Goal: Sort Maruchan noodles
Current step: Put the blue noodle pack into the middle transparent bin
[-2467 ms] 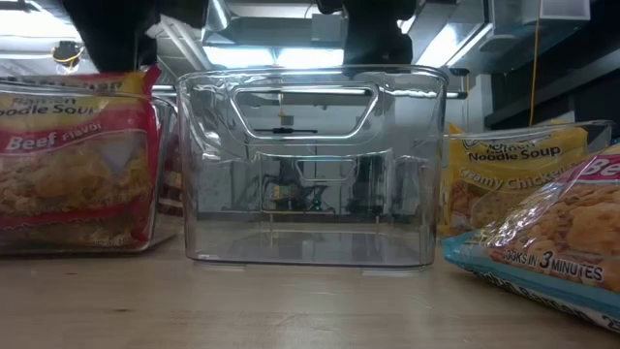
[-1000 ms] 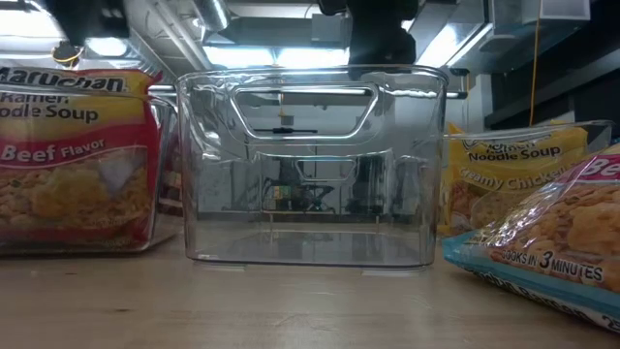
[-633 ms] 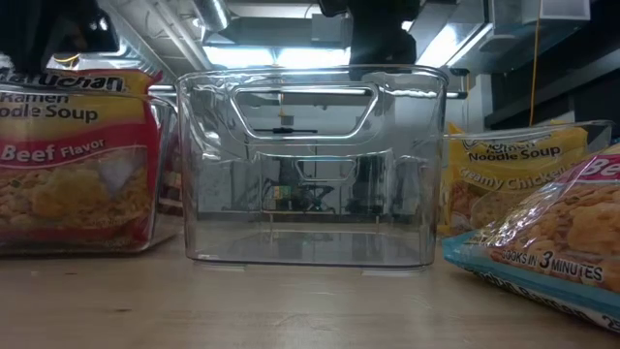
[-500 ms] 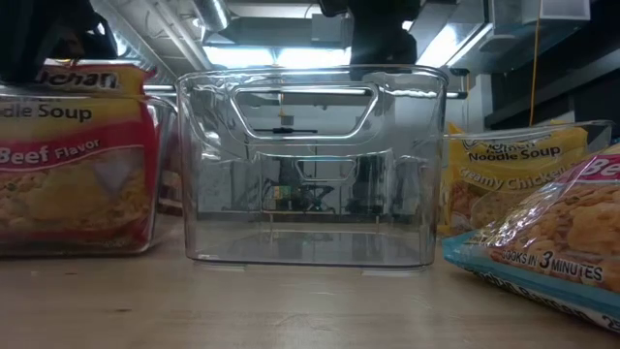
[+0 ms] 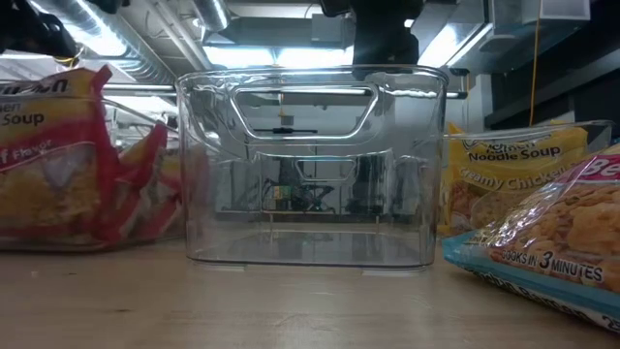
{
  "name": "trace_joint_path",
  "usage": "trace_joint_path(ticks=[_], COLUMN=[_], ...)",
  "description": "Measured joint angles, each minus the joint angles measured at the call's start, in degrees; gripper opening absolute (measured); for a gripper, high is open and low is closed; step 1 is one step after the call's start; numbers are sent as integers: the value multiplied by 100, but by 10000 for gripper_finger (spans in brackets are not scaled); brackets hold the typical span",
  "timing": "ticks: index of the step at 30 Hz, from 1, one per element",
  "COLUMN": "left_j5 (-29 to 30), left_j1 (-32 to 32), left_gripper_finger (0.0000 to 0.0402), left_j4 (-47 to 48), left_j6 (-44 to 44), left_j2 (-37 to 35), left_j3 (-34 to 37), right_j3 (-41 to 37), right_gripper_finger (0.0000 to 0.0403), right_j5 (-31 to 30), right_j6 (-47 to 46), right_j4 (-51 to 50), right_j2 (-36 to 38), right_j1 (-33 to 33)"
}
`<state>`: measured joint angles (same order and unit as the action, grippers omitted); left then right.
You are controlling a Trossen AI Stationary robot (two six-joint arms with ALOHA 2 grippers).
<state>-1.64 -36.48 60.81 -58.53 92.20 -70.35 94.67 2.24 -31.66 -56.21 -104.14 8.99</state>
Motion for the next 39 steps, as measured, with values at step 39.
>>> trace_joint_path(ticks=[39], left_j5=[1455], left_j1=[503], left_gripper_finger=[53], left_j4=[-1948], left_j6=[616], left_j2=[-782], left_j3=[-22], right_j3=[919], right_gripper_finger=[14], right_j5=[-363], right_j6=[-780], right_j4=[-3311], right_j2=[1785], right_j1=[2120])
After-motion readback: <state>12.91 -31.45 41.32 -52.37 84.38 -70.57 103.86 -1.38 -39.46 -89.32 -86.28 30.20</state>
